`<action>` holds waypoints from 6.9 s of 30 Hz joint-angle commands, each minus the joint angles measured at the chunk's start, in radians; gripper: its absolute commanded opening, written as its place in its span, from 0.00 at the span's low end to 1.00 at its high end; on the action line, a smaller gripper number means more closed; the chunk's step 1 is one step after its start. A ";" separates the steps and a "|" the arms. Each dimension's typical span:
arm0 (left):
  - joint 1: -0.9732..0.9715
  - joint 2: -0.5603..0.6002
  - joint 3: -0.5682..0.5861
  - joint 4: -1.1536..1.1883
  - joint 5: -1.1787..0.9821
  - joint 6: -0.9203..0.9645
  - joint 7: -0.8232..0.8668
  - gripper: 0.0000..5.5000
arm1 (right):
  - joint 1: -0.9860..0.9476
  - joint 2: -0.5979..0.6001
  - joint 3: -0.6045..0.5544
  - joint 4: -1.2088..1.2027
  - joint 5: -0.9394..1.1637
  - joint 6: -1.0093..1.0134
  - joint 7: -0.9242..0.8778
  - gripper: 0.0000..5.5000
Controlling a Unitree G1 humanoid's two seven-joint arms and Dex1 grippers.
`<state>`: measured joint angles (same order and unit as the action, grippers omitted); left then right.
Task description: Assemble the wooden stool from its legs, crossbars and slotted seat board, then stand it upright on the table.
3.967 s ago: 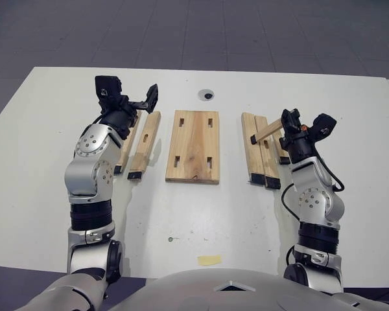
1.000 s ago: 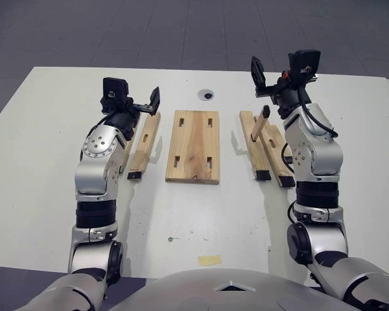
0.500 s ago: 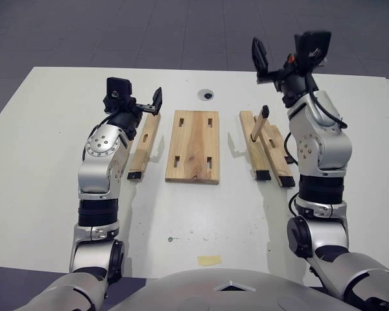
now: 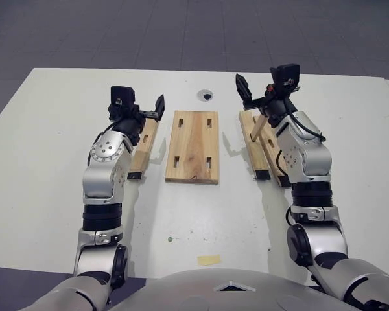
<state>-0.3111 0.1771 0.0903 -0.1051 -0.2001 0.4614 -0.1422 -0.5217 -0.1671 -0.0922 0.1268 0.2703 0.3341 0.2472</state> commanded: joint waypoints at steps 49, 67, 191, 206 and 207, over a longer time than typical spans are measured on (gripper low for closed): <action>0.044 0.289 0.076 0.074 0.017 0.060 -0.207 0.98 | 0.888 0.058 0.051 -0.573 0.134 0.103 -0.075 0.98; 0.076 0.236 0.046 0.054 0.020 0.065 -0.173 0.98 | 0.621 -0.034 0.102 -0.534 -0.016 0.409 -0.169 0.81; -0.056 0.306 0.302 -0.066 -0.799 0.400 -0.054 0.19 | 0.689 -0.070 0.263 -0.462 -0.165 0.017 0.135 0.98; 0.042 0.309 0.152 -0.084 -0.543 0.250 -0.148 0.19 | 0.680 -0.090 0.260 -0.481 -0.197 0.024 0.120 0.98; 0.063 0.301 0.133 -0.104 -0.522 0.227 -0.152 0.19 | 0.681 -0.090 0.261 -0.485 -0.199 0.025 0.119 0.98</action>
<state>-0.3248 0.4734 0.2816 -0.2002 -0.8177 0.6877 -0.3006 0.1637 -0.2497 0.1669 -0.3378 0.0764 0.3546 0.3716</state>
